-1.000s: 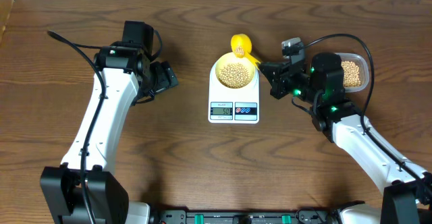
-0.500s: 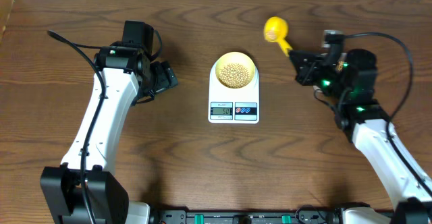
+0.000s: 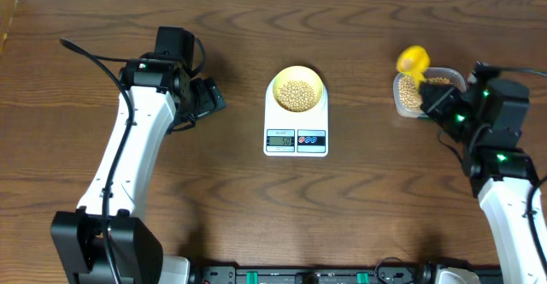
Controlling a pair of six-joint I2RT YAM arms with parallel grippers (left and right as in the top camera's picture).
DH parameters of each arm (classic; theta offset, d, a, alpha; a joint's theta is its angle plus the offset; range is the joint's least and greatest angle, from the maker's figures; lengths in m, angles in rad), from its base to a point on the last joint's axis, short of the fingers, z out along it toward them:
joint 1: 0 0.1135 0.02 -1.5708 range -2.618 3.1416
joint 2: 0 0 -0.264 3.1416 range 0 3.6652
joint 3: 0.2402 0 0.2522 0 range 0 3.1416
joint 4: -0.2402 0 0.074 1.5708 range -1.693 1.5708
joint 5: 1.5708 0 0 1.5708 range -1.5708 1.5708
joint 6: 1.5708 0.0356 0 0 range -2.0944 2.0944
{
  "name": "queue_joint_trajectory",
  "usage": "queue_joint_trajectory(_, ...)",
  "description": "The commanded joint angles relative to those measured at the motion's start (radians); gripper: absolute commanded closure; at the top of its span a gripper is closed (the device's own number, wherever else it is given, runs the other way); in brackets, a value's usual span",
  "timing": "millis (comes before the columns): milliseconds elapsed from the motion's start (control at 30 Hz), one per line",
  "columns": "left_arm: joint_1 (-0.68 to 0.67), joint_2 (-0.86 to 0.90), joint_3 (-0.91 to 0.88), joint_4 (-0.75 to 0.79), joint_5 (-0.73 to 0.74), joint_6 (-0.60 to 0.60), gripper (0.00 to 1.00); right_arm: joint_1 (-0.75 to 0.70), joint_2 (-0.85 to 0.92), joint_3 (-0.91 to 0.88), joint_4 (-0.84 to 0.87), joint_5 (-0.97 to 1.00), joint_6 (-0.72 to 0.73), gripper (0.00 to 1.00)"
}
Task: Scoop item into bowl and weigh 50g on scale
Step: 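Carry the yellow scoop right back to the soybean tub, then lower the scoop into the tub and open the right gripper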
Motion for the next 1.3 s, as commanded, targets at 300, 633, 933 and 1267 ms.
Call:
queue_joint_trajectory(300,0.003,0.002,0.007,-0.002,-0.013,-0.009,0.02,-0.026,-0.003,0.001,-0.128,0.224,0.022,0.99)
queue_joint_trajectory(633,0.003,0.002,0.007,-0.002,-0.013,-0.009,0.02,-0.026,0.096,0.001,-0.128,0.198,0.100,0.99)
queue_joint_trajectory(933,0.003,0.002,0.007,-0.002,-0.013,-0.009,0.02,-0.026,0.099,0.001,-0.190,0.226,0.066,0.01)
queue_joint_trajectory(1267,0.003,0.002,0.007,-0.002,-0.013,-0.009,0.02,-0.026,0.031,0.002,-0.282,0.353,0.018,0.01)
